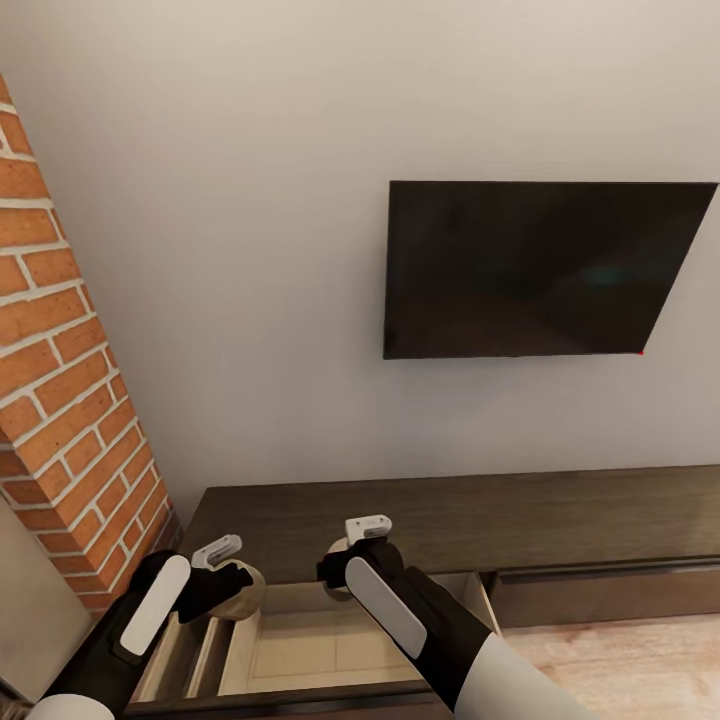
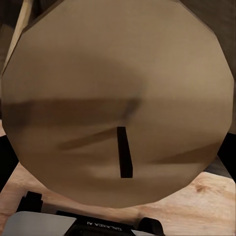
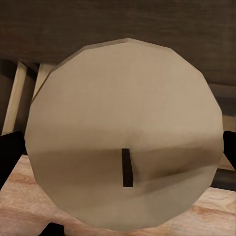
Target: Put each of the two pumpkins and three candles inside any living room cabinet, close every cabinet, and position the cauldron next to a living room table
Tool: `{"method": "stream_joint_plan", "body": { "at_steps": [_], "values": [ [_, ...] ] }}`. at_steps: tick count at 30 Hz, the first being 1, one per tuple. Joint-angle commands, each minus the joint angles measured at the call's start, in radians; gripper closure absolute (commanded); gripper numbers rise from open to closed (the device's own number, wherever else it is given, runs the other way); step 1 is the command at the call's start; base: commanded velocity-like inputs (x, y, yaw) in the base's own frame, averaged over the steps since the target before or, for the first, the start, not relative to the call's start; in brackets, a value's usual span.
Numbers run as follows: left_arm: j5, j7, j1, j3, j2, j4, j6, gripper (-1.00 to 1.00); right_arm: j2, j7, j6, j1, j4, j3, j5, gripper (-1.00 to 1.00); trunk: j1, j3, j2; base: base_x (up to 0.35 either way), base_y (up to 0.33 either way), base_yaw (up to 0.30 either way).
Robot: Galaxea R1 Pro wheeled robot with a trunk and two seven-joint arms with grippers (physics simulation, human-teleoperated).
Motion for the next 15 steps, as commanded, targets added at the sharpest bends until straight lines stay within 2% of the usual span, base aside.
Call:
{"method": "stream_joint_plan", "body": {
  "at_steps": [1,12,15],
  "values": [
    [0.012,0.010,-0.001,-0.002,0.000,-0.001,0.001,1.00,0.000,-0.012,-0.003,-0.001,-0.001,0.002,-0.013,1.00,0.000,-0.001,-0.001,0.000,0.000,0.000],
    [0.016,0.009,0.000,-0.003,-0.007,-0.003,0.002,1.00,0.000,-0.015,0.000,-0.001,-0.001,0.001,-0.023,1.00,0.000,-0.001,-0.001,0.000,0.000,0.000],
    [0.016,0.009,0.000,-0.003,-0.008,-0.005,0.002,1.00,0.000,-0.015,0.005,-0.001,0.000,0.000,-0.023,1.00,0.012,-0.011,-0.022,0.000,0.000,0.000]
  ]
}}
